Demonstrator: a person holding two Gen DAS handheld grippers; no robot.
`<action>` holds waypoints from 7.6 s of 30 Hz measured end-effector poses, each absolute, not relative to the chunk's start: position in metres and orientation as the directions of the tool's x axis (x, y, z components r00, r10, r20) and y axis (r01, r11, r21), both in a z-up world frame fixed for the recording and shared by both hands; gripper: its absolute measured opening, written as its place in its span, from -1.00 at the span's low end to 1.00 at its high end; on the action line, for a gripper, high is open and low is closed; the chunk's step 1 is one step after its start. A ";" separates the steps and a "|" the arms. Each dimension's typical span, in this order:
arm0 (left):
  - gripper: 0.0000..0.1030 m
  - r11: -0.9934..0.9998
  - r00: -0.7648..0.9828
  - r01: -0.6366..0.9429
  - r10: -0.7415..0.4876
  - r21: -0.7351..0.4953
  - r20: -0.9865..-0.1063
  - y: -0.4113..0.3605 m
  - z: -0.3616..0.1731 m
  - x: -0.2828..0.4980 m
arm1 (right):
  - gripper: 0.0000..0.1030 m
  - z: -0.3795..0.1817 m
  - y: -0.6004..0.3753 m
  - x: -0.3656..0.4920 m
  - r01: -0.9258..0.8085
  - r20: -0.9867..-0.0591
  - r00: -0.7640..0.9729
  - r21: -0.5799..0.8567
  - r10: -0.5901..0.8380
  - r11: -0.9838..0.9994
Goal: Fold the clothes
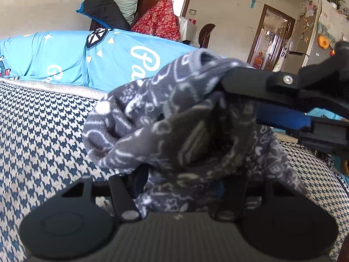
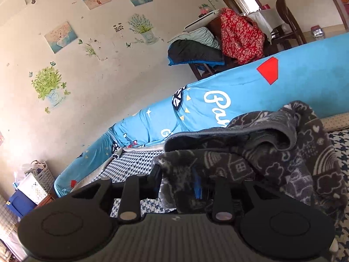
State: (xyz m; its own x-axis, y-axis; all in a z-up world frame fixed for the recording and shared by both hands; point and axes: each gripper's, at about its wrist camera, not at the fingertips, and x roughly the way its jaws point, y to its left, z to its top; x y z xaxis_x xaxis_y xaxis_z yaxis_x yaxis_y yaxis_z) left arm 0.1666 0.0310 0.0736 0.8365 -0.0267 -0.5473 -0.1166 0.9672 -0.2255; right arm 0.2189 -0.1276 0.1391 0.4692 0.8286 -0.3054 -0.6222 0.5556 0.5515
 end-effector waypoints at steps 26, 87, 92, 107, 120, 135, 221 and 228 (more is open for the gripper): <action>0.33 0.956 0.827 -0.127 -0.045 -0.264 -0.560 0.041 0.069 0.170 | -0.43 0.095 -0.132 0.250 -0.453 -0.414 0.543 0.588 0.731 0.670; 0.98 0.766 0.760 -0.607 0.481 -0.212 -0.438 0.183 0.147 0.130 | -0.19 0.118 -0.131 0.231 -0.410 -0.531 0.737 0.140 0.418 0.901; 0.98 0.854 0.809 -0.473 0.324 -0.216 -0.490 0.163 0.138 0.133 | 0.29 0.120 -0.136 0.208 -0.458 -0.516 0.769 -0.033 0.377 0.889; 0.98 0.901 0.715 -0.311 0.013 -0.302 -0.699 0.116 0.089 0.180 | -0.40 0.083 -0.133 0.206 -0.516 -0.621 0.709 -0.135 0.334 0.846; 0.99 0.835 0.735 -0.423 0.090 -0.351 -0.672 0.115 0.095 0.196 | -0.72 0.130 -0.156 0.171 -0.717 -0.442 0.576 0.131 0.688 0.684; 0.99 0.829 0.781 -0.390 0.067 -0.401 -0.621 0.121 0.112 0.195 | -0.72 0.096 -0.110 0.103 -0.923 -0.570 0.292 0.041 0.768 0.382; 1.00 0.929 0.761 -0.089 -0.170 -0.360 -0.627 0.065 0.093 0.240 | -0.76 0.170 -0.152 0.259 -0.467 -0.199 0.831 0.259 0.519 0.846; 1.00 0.936 0.803 -0.195 -0.020 -0.294 -0.596 0.061 0.099 0.260 | -0.76 0.186 -0.149 0.248 -0.501 -0.120 0.836 0.231 0.535 0.834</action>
State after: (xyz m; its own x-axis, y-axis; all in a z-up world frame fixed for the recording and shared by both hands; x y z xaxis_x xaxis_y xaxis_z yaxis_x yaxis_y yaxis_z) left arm 0.2602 0.0613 0.0987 0.8027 -0.0205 -0.5961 -0.1945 0.9358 -0.2941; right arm 0.2484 -0.1490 0.1859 0.8359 0.5355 -0.1203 -0.5011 0.8341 0.2308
